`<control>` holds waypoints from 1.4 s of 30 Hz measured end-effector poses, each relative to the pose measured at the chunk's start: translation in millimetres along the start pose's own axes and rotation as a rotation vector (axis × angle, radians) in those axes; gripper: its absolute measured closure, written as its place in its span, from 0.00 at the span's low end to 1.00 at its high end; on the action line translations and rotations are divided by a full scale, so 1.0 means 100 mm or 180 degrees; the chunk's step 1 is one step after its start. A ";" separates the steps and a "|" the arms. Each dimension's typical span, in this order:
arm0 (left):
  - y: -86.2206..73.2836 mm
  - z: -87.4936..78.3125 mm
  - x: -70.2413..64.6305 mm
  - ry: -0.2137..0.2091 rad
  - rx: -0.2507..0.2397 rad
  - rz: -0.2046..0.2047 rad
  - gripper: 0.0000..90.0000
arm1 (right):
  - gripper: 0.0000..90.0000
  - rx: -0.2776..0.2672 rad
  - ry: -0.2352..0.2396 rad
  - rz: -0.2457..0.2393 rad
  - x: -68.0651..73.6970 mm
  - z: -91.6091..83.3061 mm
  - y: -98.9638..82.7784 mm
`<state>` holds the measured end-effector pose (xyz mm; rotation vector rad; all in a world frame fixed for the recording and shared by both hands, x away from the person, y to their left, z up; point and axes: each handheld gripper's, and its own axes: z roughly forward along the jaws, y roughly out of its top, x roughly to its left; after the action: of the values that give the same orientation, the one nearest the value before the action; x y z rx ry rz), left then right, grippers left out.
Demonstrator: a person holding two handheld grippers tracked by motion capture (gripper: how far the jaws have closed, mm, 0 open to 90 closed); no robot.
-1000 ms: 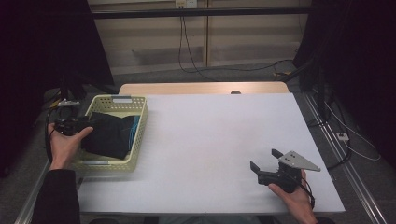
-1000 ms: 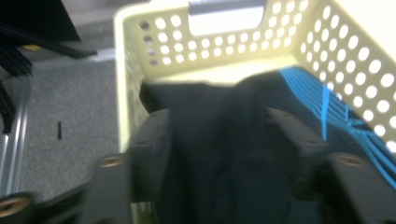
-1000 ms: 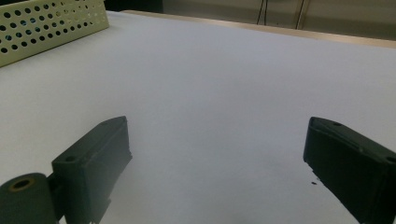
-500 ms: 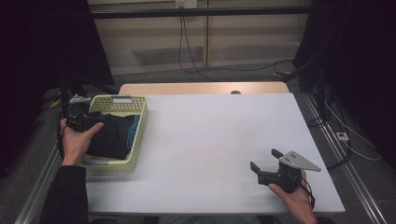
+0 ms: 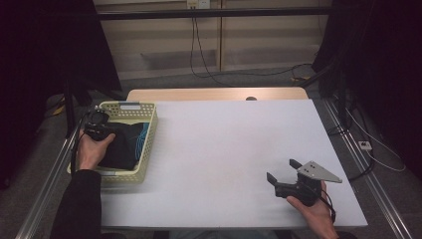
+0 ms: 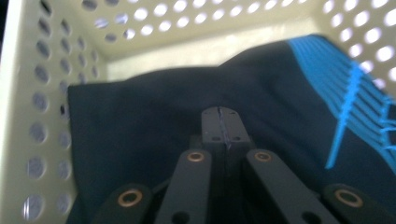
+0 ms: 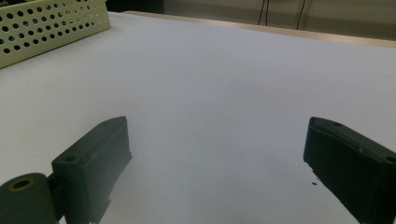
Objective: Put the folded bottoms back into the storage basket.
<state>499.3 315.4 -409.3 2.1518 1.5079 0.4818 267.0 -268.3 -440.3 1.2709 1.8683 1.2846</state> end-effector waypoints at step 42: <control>0.06 0.31 -0.09 -0.0099 0.0303 -0.0065 1.00 | 0.08 -0.0008 -0.0005 0.0015 -0.01 -0.01 0.00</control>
<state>517.8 300.0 -431.8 2.2030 1.5631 0.3748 266.7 -269.3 -440.1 1.2754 1.8631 1.2875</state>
